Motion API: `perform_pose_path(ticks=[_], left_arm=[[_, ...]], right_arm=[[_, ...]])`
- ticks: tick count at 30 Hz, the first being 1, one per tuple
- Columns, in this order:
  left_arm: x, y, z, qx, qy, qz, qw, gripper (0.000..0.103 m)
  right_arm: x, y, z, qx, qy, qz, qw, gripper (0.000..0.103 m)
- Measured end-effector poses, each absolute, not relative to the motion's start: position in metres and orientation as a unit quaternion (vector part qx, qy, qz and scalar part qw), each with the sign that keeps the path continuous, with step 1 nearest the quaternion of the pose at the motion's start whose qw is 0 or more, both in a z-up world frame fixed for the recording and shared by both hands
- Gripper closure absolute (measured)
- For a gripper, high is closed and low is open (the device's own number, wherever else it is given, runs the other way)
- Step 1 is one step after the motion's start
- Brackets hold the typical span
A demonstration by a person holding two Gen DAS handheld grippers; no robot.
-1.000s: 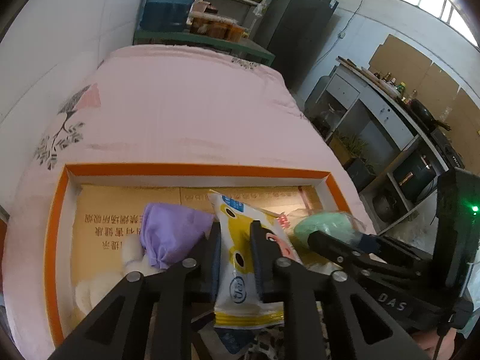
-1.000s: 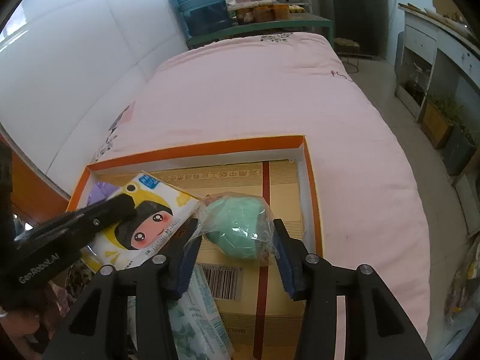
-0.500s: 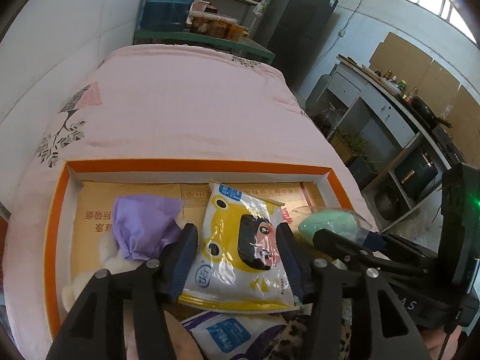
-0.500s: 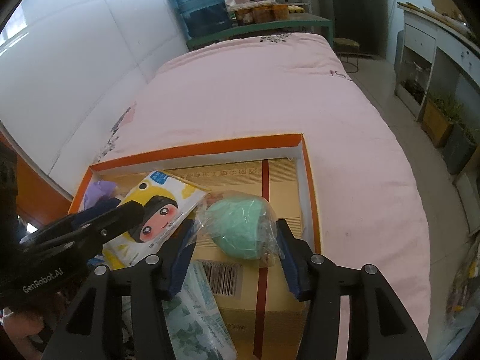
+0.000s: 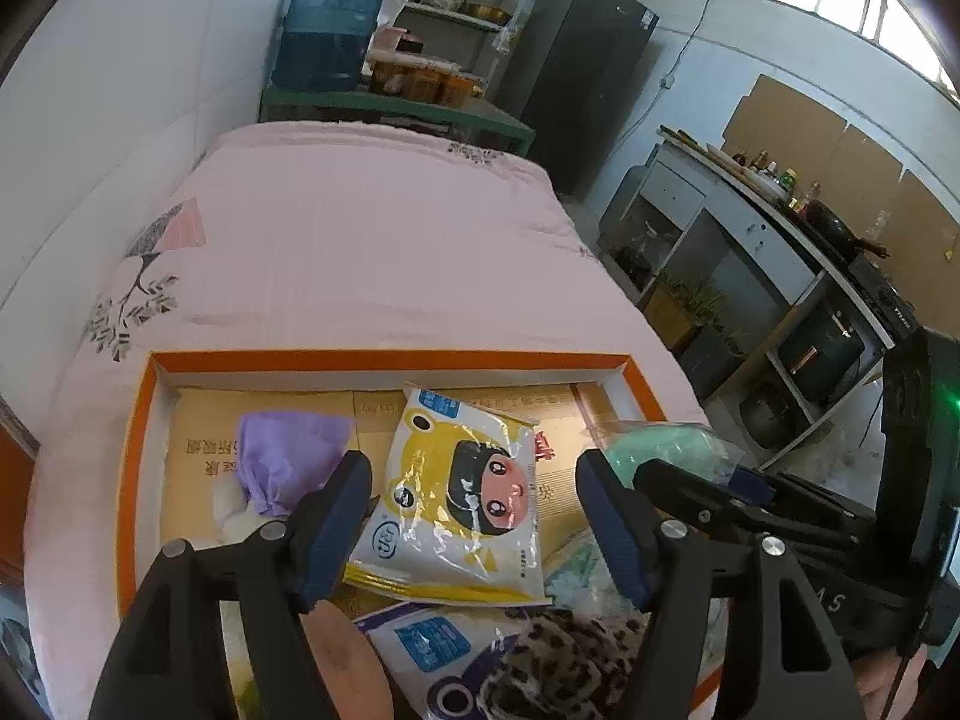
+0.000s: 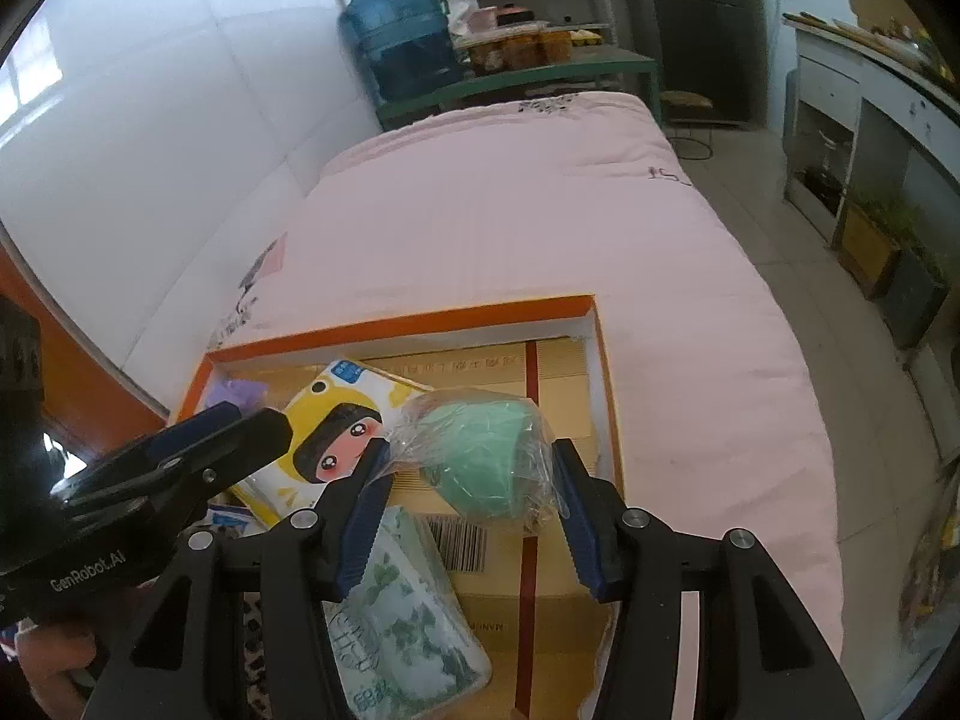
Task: Organize soft objects
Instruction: 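Lower the wipes pack with left tool while right tool lowers the green ball into the box, then open both tools and pull them back from the box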
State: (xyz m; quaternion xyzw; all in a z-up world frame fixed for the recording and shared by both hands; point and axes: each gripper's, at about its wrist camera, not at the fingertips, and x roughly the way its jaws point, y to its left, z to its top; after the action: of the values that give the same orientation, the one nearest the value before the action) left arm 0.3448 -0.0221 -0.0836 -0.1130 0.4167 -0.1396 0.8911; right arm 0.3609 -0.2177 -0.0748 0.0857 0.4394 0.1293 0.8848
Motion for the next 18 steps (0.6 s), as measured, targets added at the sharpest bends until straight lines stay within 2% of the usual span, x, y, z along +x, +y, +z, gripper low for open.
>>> perform_pose_path(ticks=[4,18], left_arm=[[0.338,-0.023,-0.075,-0.111,0.405,-0.140,0.897,0.029],[0.319,-0.019,-0.058,-0.113,0.376,-0.138,0.909,0.028]], right_arm=[[0.352,-0.222,-0.065,0.086,0.427,0.119,0.892,0.029],[0.329,-0.223,-0.048,0.078,0.415,0.102,0.901,0.027]])
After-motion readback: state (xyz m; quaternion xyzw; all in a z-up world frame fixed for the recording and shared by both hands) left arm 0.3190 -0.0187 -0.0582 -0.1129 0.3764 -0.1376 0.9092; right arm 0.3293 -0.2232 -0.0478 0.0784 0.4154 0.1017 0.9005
